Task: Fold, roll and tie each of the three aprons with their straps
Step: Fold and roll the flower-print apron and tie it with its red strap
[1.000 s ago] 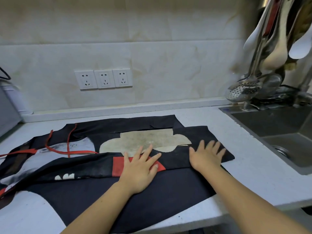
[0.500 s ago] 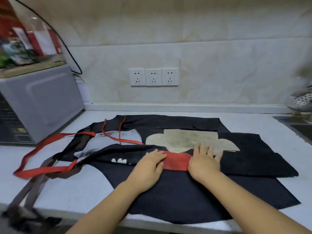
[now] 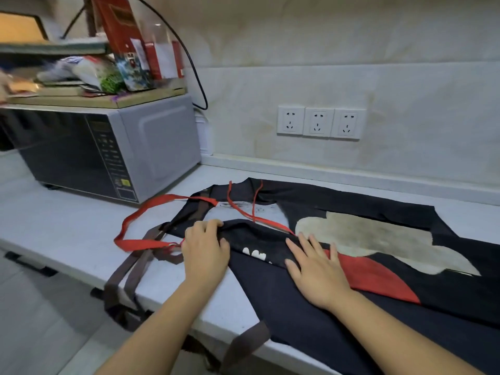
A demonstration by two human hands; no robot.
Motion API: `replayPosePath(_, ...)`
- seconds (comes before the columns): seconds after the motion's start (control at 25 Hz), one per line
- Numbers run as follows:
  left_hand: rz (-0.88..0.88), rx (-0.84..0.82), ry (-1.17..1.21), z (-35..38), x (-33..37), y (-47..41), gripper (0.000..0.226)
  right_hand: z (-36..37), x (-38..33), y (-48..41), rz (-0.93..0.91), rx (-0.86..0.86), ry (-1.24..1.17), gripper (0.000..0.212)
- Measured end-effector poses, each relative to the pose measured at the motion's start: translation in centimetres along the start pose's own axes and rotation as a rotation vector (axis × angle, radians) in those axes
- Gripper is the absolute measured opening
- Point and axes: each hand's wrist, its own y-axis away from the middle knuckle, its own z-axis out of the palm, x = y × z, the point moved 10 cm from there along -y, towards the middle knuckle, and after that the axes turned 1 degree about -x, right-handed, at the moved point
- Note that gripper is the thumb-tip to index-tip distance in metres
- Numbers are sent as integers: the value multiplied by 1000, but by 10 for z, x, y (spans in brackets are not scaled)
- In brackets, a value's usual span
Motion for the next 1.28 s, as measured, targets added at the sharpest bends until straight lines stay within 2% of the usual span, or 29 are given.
replayPosePath(0.12,30,29,-25,-5,-20,-18,37,-3,-1,0,-3,10,-10,55)
replayPosePath(0.28,63,-121,-129,-5,-28,-40,21,-4,-1,2,-4,24,-19,54)
replayPosePath(0.44,-5,-232,-189,-14,-21,-64,27,-5,3,4,37,22,-30,56)
replayPosePath(0.48,-40,-291,-210,-10,-23,-70,25,-5,4,5,54,20,-32,57)
replayPosePath(0.64,-180,-719,-205,24,-42,-66,24,-4,6,6,71,-5,-25,57)
replayPosePath(0.72,-171,-796,-117,29,-42,-64,32,-3,6,5,68,-7,-19,57)
replayPosePath(0.84,-101,-669,53,22,-30,-75,40,-4,7,4,72,-5,-15,57)
replayPosePath(0.92,-24,-583,11,18,-29,-83,44,-4,6,6,71,5,-18,58)
replayPosePath(1.12,-14,-679,-241,33,-39,-71,33,-7,5,7,55,35,-2,57)
replayPosePath(1.28,-63,-583,-228,32,-37,-67,24,-2,5,4,54,1,-4,55)
